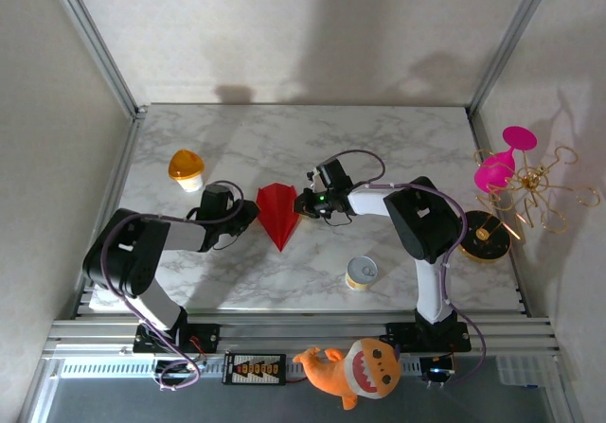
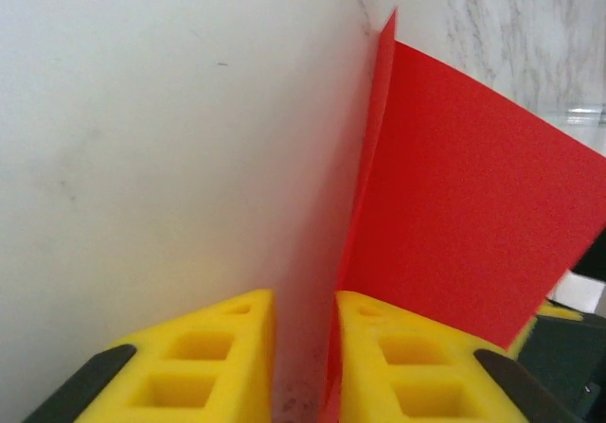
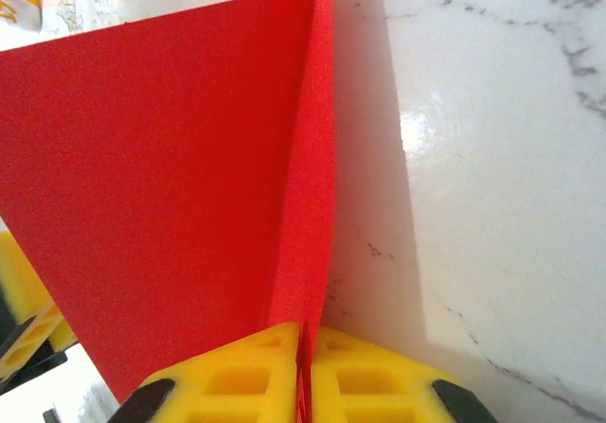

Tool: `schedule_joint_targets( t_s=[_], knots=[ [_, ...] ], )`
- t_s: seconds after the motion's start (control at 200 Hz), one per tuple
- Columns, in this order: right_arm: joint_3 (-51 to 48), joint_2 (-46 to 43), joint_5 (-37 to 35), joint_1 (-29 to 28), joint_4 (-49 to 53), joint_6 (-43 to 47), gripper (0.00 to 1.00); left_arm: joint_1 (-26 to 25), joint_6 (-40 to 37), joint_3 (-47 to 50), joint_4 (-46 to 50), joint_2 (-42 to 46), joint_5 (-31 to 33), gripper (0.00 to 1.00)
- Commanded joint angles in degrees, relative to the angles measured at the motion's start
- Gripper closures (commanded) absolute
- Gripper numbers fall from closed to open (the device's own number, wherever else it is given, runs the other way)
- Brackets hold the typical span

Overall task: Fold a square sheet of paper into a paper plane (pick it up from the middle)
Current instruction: Move the paper plane to the center of the table.

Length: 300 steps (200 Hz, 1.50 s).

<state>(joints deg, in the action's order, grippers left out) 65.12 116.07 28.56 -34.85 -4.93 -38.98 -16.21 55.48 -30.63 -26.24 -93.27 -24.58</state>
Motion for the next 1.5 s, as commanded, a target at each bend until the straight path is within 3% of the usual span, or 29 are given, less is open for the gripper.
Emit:
schedule_joint_targets(
  t_s=[0.0,0.245,0.406,0.661,1.077,1.497],
  knots=[
    [-0.2,-0.4,0.3,0.3,-0.3,0.8,0.89,-0.5,-1.7,-1.9,6.4,6.1,0.9,0.72],
    [0.4,-0.2,1.1,0.3,-0.3,0.8,0.88,-5.4,-2.4,-3.4,15.2,12.7,2.8,0.68],
    [0.6,-0.1,1.3,0.3,-0.1,1.0,0.88,-8.6,-4.2,-6.2,16.1,8.1,3.9,0.67],
    [0.6,0.0,1.4,0.3,-0.2,0.8,0.88,-8.8,-8.0,-9.9,16.6,2.5,5.6,0.62],
    [1.1,0.2,1.5,0.3,-0.1,0.6,0.89,-10.9,-9.4,-9.6,17.3,1.9,0.5,0.6],
    [1.6,0.2,1.9,0.3,0.0,0.3,0.89,-15.3,-8.8,-12.2,21.5,0.4,3.7,0.57]
  ],
)
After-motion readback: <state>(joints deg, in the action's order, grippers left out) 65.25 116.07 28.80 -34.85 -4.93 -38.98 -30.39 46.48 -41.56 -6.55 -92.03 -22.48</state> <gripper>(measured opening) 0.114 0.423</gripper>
